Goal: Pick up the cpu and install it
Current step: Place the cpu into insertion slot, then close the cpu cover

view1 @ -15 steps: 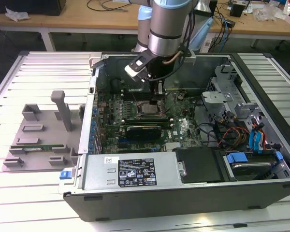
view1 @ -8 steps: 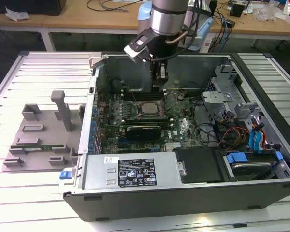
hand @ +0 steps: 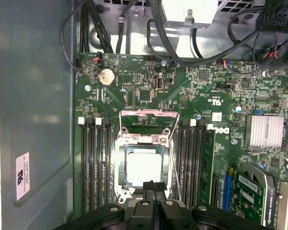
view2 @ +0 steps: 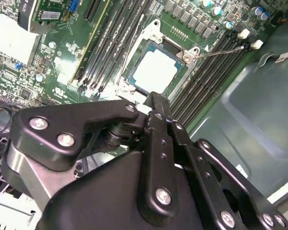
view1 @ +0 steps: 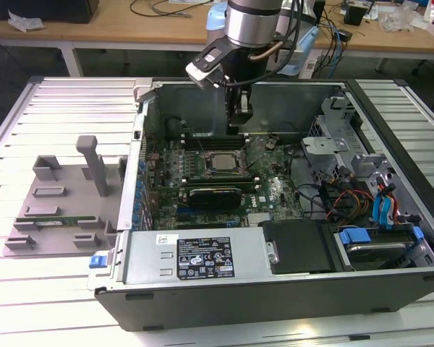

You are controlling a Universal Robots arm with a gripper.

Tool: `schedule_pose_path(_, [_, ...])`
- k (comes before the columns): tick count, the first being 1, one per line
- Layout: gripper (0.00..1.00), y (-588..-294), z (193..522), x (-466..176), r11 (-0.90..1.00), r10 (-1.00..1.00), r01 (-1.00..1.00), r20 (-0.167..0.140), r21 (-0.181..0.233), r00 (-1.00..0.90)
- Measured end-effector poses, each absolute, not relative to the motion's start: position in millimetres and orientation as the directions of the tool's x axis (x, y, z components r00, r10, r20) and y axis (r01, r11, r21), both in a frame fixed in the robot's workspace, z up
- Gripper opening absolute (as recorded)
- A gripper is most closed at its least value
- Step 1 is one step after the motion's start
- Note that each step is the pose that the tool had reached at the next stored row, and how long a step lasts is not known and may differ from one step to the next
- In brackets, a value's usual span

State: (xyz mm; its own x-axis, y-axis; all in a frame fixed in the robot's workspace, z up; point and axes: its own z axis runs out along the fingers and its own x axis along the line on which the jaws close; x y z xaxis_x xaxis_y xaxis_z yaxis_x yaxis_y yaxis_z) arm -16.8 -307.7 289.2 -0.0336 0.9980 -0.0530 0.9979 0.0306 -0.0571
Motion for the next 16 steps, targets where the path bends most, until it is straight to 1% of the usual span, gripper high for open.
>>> schedule_pose_path(3, [0.11, -308, 289, -14, 0.031, 0.998, 0.998, -0.053, -0.057, -0.034])
schedule_pose_path(9, [0.11, -307, 277, 20, 0.030, 0.998, 0.998, -0.053, -0.061, -0.034])
schedule_pose_path(14, [0.11, -306, 273, 48, 0.031, 0.998, 0.997, -0.053, -0.064, -0.034])
schedule_pose_path(16, [0.11, -305, 267, 69, 0.031, 0.998, 0.997, -0.053, -0.072, -0.035])
